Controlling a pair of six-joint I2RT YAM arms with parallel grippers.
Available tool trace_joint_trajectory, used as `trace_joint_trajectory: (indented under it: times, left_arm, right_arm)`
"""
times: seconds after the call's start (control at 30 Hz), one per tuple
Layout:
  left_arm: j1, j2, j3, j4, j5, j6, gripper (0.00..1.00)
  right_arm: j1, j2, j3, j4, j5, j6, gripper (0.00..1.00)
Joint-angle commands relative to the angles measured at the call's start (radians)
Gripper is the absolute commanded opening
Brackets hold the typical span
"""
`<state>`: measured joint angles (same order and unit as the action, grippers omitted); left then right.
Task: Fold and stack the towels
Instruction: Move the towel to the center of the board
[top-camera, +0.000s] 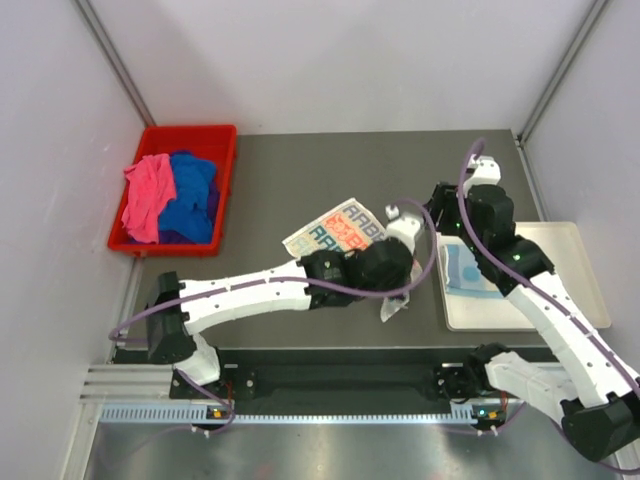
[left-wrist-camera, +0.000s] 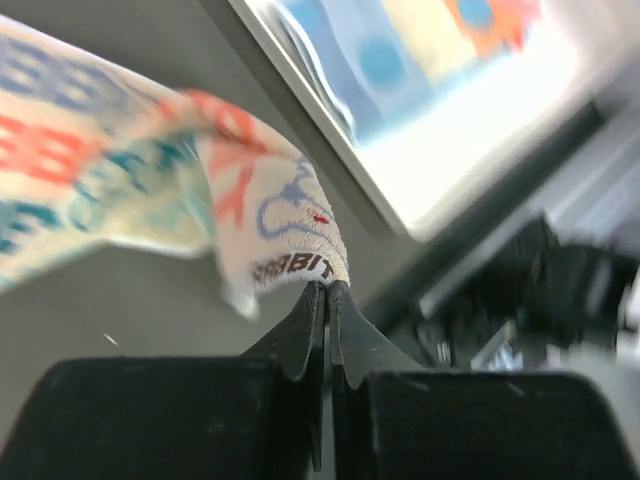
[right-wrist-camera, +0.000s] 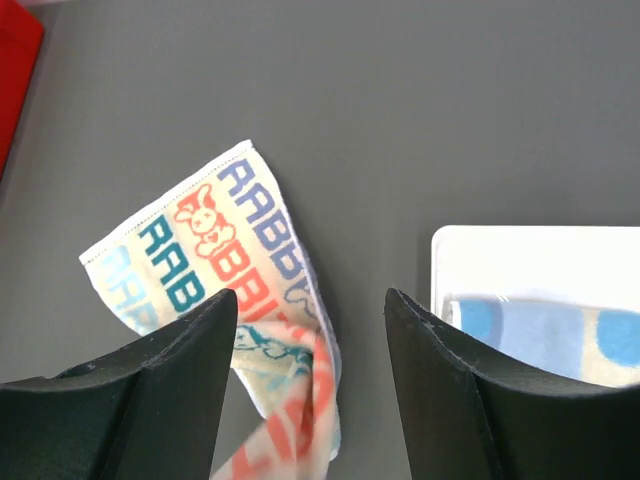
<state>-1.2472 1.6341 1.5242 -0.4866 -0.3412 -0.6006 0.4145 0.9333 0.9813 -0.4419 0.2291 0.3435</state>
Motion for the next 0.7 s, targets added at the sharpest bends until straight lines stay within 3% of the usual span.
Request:
trace_joint_trajectory:
  times: [0.0,0.1,0.3,0.33,0.43,0.47,0.5,0.57,0.63,0.67]
  left_arm:
    - [-0.099,-0.115,-0.097,0.074,0.189,-0.024,0.0]
    - [-0.165,-0.177,-0.195,0.069,0.244,0.004,0.0]
    - [-0.19,-0.353,-0.4,0.181,0.442,0.013,0.0]
    - [-0.189,-0.396,-0.416,0.195,0.43,0.009,0.05]
    - [-0.187,-0.442,-0.449,0.178,0.207,-0.019,0.29]
    - [-0.187,-0.444,-0.438,0.168,0.152,-0.019,0.33]
    - [-0.189,-0.441,-0.429,0.113,-0.024,-0.057,0.39]
    - [-0.149,-0.415,-0.402,0.03,-0.134,-0.134,0.5]
    - [-0.072,-0.369,-0.377,-0.029,-0.168,-0.206,0.51]
    - [0.019,-0.358,-0.384,-0.024,-0.136,-0.221,0.49]
  right_arm:
    - [-0.011,0.039,-0.001,0.042,-0.065,0.008,0.61]
    - [-0.006,0.096,-0.009,0.075,-0.1,0.006,0.61]
    - [0.063,0.284,0.036,0.135,-0.083,0.005,0.61]
    - [0.064,0.339,0.049,0.143,-0.085,0.005,0.61]
    - [0.064,0.453,0.075,0.173,-0.08,0.002,0.61]
    - [0.066,0.482,0.083,0.18,-0.08,0.002,0.61]
    - [0.064,0.511,0.092,0.189,-0.08,-0.003,0.6]
    - [0.063,0.581,0.112,0.204,-0.077,0.002,0.6]
    - [0.061,0.639,0.131,0.212,-0.076,0.008,0.6]
    - [0.06,0.653,0.135,0.218,-0.073,0.011,0.6]
